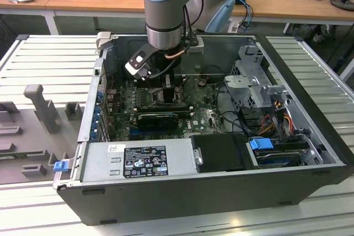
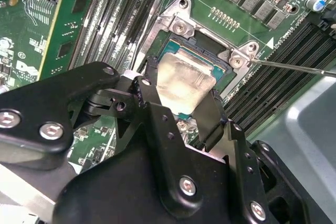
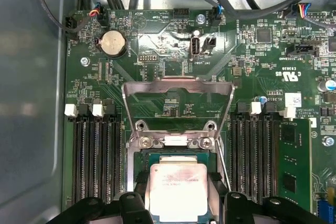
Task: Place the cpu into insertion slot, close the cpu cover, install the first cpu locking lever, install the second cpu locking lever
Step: 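Place the cpu into insertion slot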
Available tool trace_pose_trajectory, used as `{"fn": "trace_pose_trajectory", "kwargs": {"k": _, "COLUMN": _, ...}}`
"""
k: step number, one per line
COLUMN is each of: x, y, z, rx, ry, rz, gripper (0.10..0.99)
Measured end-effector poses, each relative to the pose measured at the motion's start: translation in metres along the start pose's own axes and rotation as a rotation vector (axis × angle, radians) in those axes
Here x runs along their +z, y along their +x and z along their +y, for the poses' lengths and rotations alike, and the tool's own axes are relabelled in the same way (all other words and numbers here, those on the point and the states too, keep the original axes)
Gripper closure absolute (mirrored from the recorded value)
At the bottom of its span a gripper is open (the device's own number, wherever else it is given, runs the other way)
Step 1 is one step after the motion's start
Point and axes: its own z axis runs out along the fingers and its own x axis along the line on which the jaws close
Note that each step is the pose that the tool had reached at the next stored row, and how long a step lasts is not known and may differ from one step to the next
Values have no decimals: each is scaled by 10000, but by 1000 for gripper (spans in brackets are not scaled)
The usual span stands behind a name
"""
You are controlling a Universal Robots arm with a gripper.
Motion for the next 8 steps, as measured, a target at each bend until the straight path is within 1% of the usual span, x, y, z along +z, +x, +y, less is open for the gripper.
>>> {"fn": "trace_pose_trajectory", "kwargs": {"k": 3, "x": 3, "y": 1, "z": 0, "rx": 0, "ry": -2, "rz": 3, "gripper": 557}}
{"fn": "trace_pose_trajectory", "kwargs": {"k": 4, "x": 4, "y": 1, "z": 0, "rx": 1, "ry": -2, "rz": 3, "gripper": 482}}
{"fn": "trace_pose_trajectory", "kwargs": {"k": 8, "x": 6, "y": 12, "z": 5, "rx": 0, "ry": -3, "rz": 4, "gripper": 482}}
